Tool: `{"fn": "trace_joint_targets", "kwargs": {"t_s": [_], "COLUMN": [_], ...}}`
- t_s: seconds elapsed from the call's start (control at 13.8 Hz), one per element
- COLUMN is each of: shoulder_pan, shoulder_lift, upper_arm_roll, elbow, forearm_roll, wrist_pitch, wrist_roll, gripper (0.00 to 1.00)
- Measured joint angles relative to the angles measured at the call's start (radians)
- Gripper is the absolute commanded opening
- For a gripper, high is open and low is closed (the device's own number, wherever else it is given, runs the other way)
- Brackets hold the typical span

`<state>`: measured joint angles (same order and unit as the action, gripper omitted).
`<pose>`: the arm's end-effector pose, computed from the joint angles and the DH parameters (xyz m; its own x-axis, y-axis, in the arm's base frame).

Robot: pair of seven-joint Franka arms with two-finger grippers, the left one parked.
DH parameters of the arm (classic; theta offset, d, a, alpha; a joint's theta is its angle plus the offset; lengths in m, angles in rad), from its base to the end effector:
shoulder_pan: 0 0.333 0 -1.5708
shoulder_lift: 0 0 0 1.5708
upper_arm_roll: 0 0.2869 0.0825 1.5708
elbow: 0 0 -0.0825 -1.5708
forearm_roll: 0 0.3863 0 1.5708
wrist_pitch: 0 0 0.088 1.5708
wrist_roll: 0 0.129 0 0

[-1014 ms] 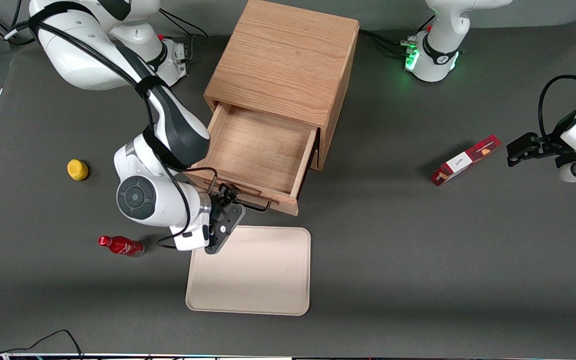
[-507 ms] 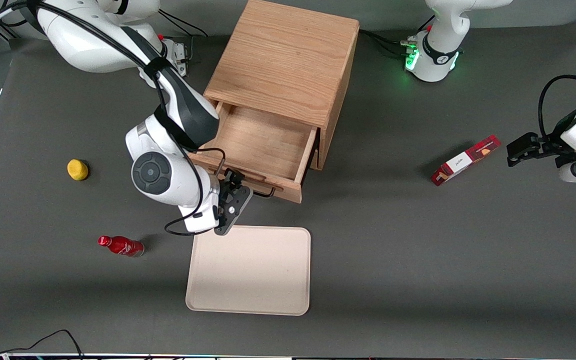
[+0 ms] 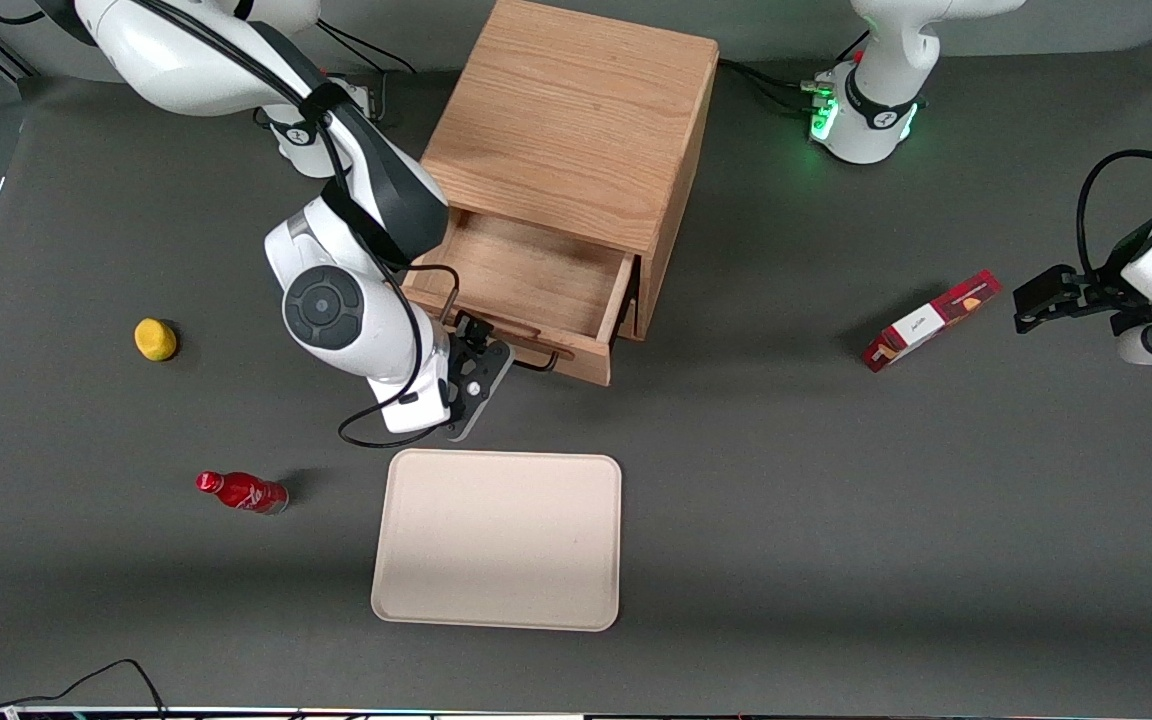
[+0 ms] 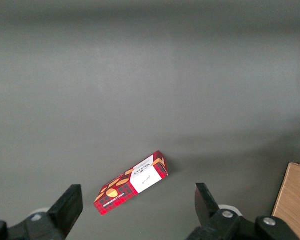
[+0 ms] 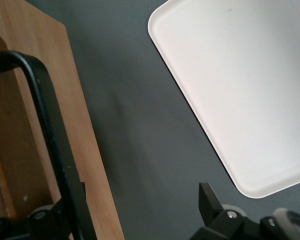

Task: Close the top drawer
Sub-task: 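Push the drawer front with the right gripper into the cabinet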

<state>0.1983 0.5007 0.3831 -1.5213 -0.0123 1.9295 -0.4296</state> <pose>0.5758 0.3420 0.3349 0.5598 0.8285 0.0159 0.8169 -0.5486 -0.1779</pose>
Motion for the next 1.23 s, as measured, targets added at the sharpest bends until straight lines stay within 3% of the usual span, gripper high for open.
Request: {"fn": "trace_joint_targets", "kwargs": {"t_s": [1.23], "shoulder_pan": [0.083], "shoulder_lift": [-0.113], "upper_arm_roll": [0.030], "elbow": [-0.154], "forearm_roll": [0.002], "wrist_pitch": [0.018], "wrist_roll": [0.093], "gripper": [1.00]}}
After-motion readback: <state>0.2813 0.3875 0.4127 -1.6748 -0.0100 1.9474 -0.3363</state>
